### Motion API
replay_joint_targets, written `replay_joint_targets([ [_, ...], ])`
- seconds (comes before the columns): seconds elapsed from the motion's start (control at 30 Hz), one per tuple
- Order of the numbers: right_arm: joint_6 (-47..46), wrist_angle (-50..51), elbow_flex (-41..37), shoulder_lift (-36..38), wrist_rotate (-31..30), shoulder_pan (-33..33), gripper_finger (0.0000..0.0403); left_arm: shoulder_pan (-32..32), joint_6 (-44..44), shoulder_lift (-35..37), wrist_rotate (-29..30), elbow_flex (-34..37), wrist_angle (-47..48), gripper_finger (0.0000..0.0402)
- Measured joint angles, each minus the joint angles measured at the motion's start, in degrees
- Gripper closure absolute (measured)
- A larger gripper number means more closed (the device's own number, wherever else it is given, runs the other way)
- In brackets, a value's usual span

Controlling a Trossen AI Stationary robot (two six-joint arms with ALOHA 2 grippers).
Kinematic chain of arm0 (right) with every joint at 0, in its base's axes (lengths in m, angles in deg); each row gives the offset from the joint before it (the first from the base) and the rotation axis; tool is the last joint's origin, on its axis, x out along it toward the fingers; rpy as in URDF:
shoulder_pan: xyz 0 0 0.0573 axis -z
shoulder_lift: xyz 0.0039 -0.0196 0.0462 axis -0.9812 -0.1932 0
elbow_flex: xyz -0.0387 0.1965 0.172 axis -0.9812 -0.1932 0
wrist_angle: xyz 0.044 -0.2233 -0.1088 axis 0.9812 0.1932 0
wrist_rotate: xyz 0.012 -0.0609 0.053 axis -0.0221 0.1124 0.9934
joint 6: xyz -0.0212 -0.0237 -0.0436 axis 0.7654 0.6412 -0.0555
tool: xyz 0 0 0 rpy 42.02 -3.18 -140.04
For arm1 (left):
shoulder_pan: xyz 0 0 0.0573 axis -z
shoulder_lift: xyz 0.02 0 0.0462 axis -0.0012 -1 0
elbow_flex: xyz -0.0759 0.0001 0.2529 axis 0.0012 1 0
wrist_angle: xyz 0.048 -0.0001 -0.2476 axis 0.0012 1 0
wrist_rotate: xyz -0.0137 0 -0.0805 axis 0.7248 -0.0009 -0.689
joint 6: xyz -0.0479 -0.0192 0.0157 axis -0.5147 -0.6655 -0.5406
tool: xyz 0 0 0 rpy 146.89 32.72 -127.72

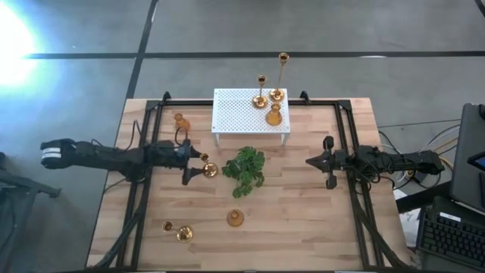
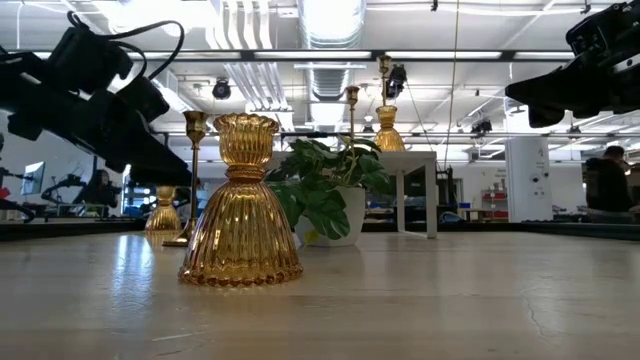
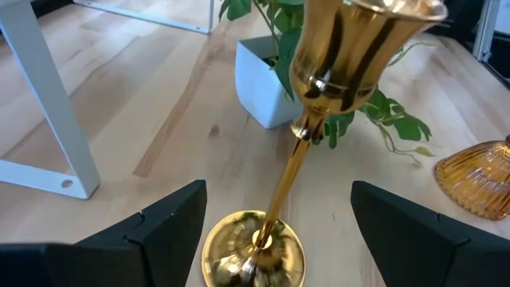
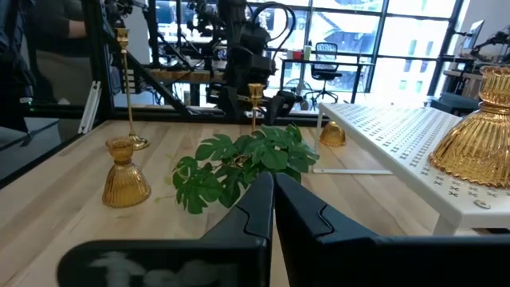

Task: Pick & Place candle stick holders
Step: Align the small gold candle holder with the other small gold candle holder on the shelf

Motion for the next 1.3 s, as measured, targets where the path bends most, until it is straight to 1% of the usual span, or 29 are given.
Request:
replay_joint_targets([
  [0.2,0.0,0.0,0.0,0.0,0.0,0.0,0.0394,0.0,0.0,-2.6,0.0,-1.1,-1.5,0.0089],
  [0.33,0.0,0.0,0.0,0.0,0.0,0.0,0.0394,0.0,0.1,-4.0,0.0,-1.5,-2.2,0.0110],
  [0.67,0.0,0.0,0.0,0.0,0.0,0.0,0.0394,0.0,0.0,-5.5,0.0,-1.9,-3.7,0.0194],
  [0.8,0.0,0.0,0.0,0.0,0.0,0.0,0.0394,0.0,0.0,-5.5,0.0,-1.9,-5.8,0.0223],
  [1.03,0.0,0.0,0.0,0.0,0.0,0.0,0.0394,0.0,0.0,-6.0,0.0,-1.9,-5.7,0.0274],
  [1.17,0.0,0.0,0.0,0.0,0.0,0.0,0.0394,0.0,0.0,-6.5,0.0,-1.9,-5.7,0.0314],
  [1.3,0.0,0.0,0.0,0.0,0.0,0.0,0.0394,0.0,0.6,-6.5,0.0,-1.9,-5.9,0.0363],
])
